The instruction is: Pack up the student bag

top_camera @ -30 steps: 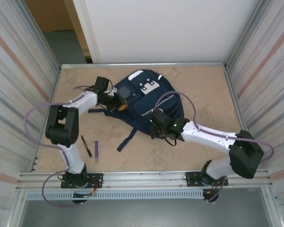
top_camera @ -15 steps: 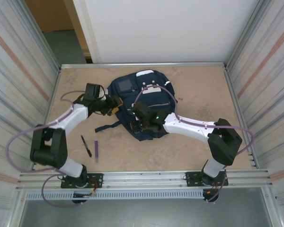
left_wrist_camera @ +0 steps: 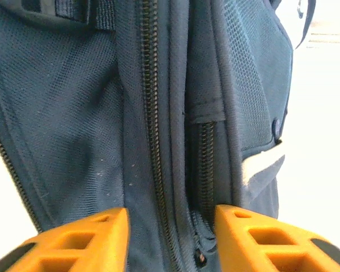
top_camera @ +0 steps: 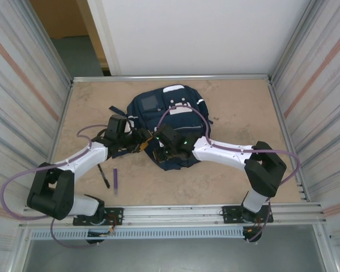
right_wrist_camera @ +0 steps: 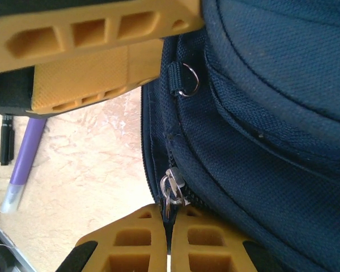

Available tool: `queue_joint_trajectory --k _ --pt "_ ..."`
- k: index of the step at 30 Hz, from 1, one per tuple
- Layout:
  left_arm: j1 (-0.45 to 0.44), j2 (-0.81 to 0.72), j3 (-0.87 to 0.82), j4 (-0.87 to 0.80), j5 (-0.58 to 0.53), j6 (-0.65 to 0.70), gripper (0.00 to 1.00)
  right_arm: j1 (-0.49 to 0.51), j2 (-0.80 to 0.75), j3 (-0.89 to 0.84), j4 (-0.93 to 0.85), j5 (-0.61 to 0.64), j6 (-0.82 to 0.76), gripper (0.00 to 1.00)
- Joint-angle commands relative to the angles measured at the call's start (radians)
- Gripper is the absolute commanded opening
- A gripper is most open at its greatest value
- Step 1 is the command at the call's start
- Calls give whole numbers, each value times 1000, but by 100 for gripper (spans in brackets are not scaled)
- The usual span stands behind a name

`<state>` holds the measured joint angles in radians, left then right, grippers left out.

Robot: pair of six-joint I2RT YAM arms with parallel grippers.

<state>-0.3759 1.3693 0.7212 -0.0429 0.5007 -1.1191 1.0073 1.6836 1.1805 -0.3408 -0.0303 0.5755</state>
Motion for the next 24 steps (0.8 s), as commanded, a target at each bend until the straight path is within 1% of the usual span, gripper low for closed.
queue_joint_trajectory --k 1,2,3,5,6,9,11,15,17,20,23,24 --pt "-21 37 4 122 -6 -39 30 37 10 42 18 -60 9 0" --pt "-28 35 6 114 -18 -37 25 37 10 47 -3 -51 3 0" --pt "-32 28 7 103 -35 -27 18 37 10 57 -35 -42 -6 0" --pt "-31 9 6 53 -79 -2 1 36 12 92 -140 -9 -25 0" --pt "-28 0 7 30 -96 7 0 36 10 103 -188 4 -27 0" --pt "-2 -25 5 -9 -99 49 0 14 -14 102 -312 40 -28 0" --pt "28 -26 17 -47 -82 88 0 -17 -43 78 -374 52 -35 0" --pt "95 7 55 -78 11 149 0 -98 -104 -13 -419 66 -69 0" --pt "128 29 89 -111 56 192 0 -150 -123 -49 -444 89 -68 0" --pt "175 74 161 -188 85 278 0 -216 -156 -81 -486 123 -62 0" --pt "231 159 264 -263 115 358 0 -267 -202 -104 -487 120 -75 0" --pt "254 196 308 -285 143 377 0 -281 -215 -105 -485 103 -80 0"
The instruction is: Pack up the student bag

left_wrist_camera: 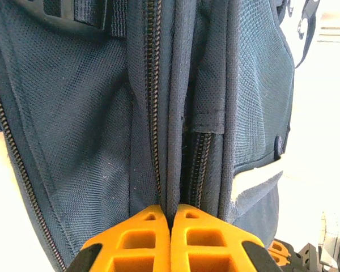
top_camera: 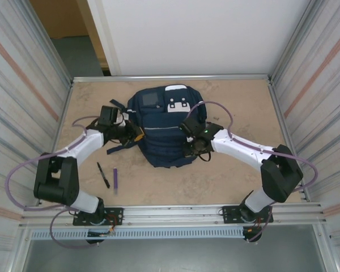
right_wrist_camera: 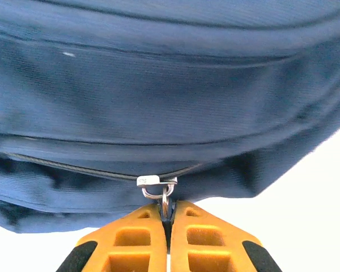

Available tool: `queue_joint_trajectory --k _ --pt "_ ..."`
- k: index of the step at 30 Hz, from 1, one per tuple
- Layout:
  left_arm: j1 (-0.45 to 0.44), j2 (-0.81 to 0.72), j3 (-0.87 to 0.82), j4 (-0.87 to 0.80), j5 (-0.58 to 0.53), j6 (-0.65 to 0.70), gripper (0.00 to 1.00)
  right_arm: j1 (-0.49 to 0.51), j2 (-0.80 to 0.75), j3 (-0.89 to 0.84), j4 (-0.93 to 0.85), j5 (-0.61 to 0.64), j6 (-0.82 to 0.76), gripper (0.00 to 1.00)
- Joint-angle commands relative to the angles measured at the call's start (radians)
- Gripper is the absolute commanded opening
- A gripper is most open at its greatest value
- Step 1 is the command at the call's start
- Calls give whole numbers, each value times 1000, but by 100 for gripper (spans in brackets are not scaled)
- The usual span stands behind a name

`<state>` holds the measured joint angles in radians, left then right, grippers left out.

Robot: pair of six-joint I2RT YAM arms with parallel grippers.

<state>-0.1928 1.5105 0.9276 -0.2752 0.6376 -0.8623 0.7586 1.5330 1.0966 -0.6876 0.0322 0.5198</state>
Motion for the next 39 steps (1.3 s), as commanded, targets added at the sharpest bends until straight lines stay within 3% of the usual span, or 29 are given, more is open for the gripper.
queue_joint_trajectory --k 1,4,5,7,8,13,17,21,24,30,32,34,38,39 --pt "93 103 146 -61 28 140 0 -36 -76 -19 -130 21 -34 0" --pt "129 231 314 -150 66 253 0 -20 -79 0 -78 -61 -55 0" --pt "131 265 376 -213 40 273 4 -7 -65 17 -56 -84 -53 0" --pt "130 284 423 -237 47 270 22 18 -24 64 -30 -98 -45 0" --pt "127 268 411 -225 48 246 24 32 1 95 -19 -108 -36 0" --pt "81 32 224 -210 -108 117 42 100 105 212 74 -162 -30 0" --pt "-51 -190 33 -173 -258 -37 56 142 161 268 136 -183 -51 0" --pt "-163 -279 -106 -58 -318 -213 58 151 188 271 191 -262 -51 0" --pt "-188 -288 -146 -5 -354 -285 58 164 192 254 217 -298 -37 0" --pt "-202 -209 -148 73 -372 -335 55 196 180 193 309 -389 -16 0" --pt "-202 -168 -140 133 -337 -336 50 208 173 178 321 -392 -19 0" --pt "-208 -143 -116 134 -322 -316 38 214 169 171 316 -384 -24 0" --pt "-204 -145 -82 105 -327 -252 1 209 158 165 218 -266 -68 0" --pt "-197 -151 -71 79 -328 -224 0 204 153 159 186 -219 -85 0"
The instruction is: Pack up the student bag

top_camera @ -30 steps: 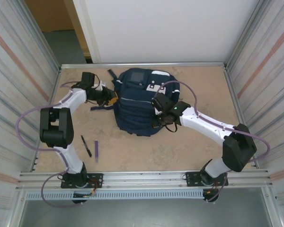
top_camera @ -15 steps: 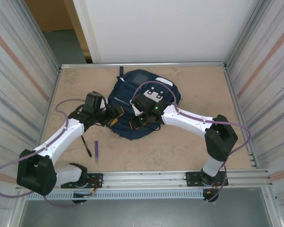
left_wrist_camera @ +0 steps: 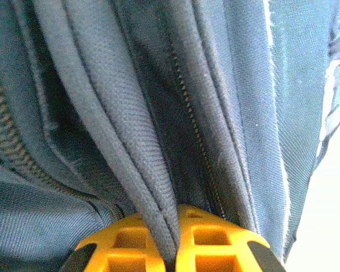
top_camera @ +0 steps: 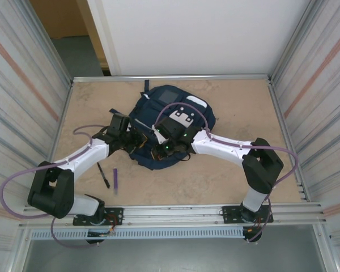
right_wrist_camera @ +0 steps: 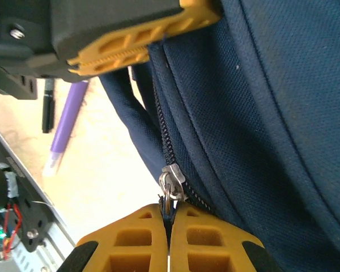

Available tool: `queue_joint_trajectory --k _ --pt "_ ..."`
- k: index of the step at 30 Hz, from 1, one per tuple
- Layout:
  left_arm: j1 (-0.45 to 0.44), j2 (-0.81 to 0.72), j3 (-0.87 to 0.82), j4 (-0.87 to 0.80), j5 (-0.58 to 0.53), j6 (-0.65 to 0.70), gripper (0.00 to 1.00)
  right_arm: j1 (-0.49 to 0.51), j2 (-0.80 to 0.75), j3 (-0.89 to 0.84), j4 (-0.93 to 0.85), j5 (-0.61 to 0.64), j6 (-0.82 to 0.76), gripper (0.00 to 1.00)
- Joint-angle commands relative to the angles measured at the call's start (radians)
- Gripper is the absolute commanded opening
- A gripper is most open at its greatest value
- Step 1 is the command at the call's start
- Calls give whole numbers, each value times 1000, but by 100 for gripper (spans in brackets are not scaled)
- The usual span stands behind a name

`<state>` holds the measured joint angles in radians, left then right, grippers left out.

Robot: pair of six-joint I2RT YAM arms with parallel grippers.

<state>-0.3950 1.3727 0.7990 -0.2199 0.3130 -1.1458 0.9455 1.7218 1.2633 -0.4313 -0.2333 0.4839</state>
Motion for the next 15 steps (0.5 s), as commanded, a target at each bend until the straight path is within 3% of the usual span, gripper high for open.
queue_joint_trajectory --k 1,8,15 --pt "16 -20 75 -20 -5 94 0 7 -43 -16 -110 94 -78 0" --pt "153 41 138 -119 196 240 0 -160 -154 -181 -146 205 -195 0" --pt "240 152 227 -205 315 390 0 -337 -253 -295 -110 220 -213 0"
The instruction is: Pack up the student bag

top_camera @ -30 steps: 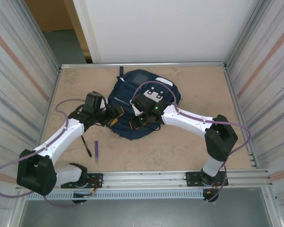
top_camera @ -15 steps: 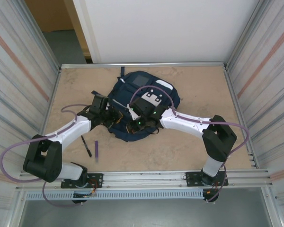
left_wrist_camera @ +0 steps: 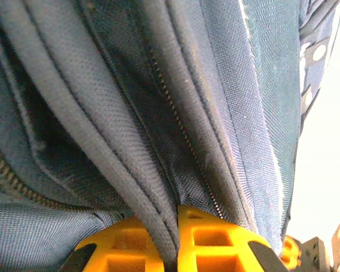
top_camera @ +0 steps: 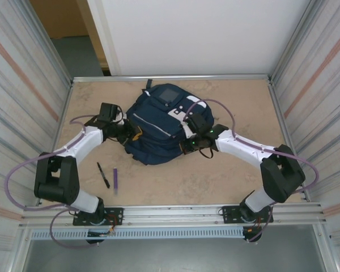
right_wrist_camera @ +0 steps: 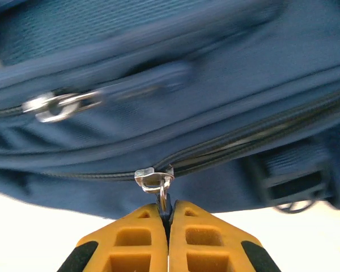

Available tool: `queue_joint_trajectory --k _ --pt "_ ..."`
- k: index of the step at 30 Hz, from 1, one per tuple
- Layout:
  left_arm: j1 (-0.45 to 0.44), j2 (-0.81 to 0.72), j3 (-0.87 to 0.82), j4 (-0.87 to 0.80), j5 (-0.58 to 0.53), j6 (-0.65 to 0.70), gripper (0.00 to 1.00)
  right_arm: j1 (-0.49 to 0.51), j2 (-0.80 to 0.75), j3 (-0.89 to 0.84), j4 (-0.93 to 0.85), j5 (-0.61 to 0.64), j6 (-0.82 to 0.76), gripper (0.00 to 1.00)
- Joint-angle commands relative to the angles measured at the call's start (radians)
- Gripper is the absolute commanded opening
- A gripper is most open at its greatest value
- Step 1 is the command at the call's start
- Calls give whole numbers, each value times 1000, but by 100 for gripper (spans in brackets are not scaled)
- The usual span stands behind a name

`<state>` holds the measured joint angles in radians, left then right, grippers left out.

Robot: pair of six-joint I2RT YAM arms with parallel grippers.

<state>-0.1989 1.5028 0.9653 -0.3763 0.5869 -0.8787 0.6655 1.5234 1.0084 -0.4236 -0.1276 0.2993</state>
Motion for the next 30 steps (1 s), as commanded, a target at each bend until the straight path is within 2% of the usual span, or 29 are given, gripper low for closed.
queue_joint_trajectory --k 1,8,13,15,17,19,24,27,30 --pt "47 41 72 -53 58 140 0 -85 -60 -52 -109 121 -26 0" --pt "41 136 117 -77 154 191 0 -257 55 5 -88 175 1 4" --pt "27 97 113 -96 120 249 0 -319 130 61 -35 50 4 9" --pt "29 92 122 -121 118 275 0 -321 118 60 -34 53 14 14" --pt "31 88 128 -140 127 294 0 -319 81 50 -43 47 20 24" --pt "30 73 123 -144 125 299 26 -312 10 28 -58 29 7 30" --pt "28 -34 58 -153 95 233 36 -265 -238 -75 7 38 -58 38" --pt "27 -145 -26 -149 43 164 40 -217 -379 -145 166 -74 -72 44" --pt "12 -238 -82 -146 -32 99 44 -147 -459 -222 367 -70 -129 50"
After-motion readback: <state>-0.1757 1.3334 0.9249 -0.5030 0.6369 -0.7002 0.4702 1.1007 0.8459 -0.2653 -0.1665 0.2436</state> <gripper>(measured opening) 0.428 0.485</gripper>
